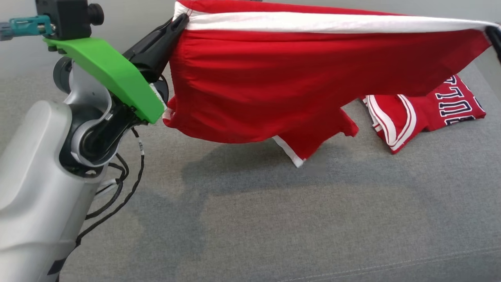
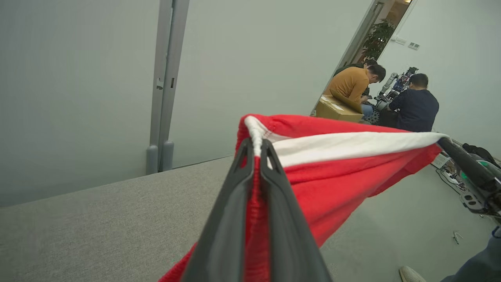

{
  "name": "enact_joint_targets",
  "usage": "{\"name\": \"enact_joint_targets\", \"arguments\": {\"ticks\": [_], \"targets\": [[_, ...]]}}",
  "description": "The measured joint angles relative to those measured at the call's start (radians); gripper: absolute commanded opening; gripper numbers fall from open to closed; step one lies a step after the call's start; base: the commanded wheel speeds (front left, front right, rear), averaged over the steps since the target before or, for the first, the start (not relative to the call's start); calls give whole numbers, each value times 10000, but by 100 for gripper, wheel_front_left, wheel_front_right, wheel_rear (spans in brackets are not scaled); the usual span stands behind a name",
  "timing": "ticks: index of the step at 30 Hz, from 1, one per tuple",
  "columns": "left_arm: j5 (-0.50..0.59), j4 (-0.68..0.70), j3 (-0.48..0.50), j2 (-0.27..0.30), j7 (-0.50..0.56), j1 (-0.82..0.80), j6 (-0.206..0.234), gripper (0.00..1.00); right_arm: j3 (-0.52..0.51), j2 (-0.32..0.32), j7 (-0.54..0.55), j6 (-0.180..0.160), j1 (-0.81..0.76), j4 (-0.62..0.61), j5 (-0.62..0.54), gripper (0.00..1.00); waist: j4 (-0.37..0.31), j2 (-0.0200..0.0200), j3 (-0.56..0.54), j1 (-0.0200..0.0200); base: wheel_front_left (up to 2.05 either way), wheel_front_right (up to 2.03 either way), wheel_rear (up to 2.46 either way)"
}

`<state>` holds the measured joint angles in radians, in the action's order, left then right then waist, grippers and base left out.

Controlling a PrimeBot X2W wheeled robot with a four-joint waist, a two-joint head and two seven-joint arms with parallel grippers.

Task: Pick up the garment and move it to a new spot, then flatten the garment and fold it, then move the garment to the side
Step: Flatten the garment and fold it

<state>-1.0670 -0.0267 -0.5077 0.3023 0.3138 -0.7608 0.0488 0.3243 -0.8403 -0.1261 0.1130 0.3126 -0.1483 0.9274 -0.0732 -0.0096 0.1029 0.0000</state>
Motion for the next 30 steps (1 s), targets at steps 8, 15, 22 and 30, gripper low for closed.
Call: {"name": "enact_joint_targets", "arguments": {"ticks": [8, 15, 22, 30], "targets": [[-456, 2539, 861, 878, 537, 1386, 621, 0, -583, -631, 537, -370, -1414, -1275, 1120, 0, 395, 0, -110, 0, 0, 0, 0], [-1041, 3862, 1726, 917, 500, 3180, 757, 0, -546, -662, 685, -625, -2358, -2027, 1478, 0, 484, 0, 320, 0, 0, 0, 0], [-1243, 3285, 771, -232, 178, 5018, 759, 0, 113, -167, 754, -966, -2979, -1992, 1429, 0, 578, 0, 1038, 0, 0, 0, 0], [-167, 1264, -130, -648, -497, 5371, 759, 0, 911, 343, 742, -1133, -3000, -1287, 577, 0, 764, 0, 1939, 0, 0, 0, 0]]}}
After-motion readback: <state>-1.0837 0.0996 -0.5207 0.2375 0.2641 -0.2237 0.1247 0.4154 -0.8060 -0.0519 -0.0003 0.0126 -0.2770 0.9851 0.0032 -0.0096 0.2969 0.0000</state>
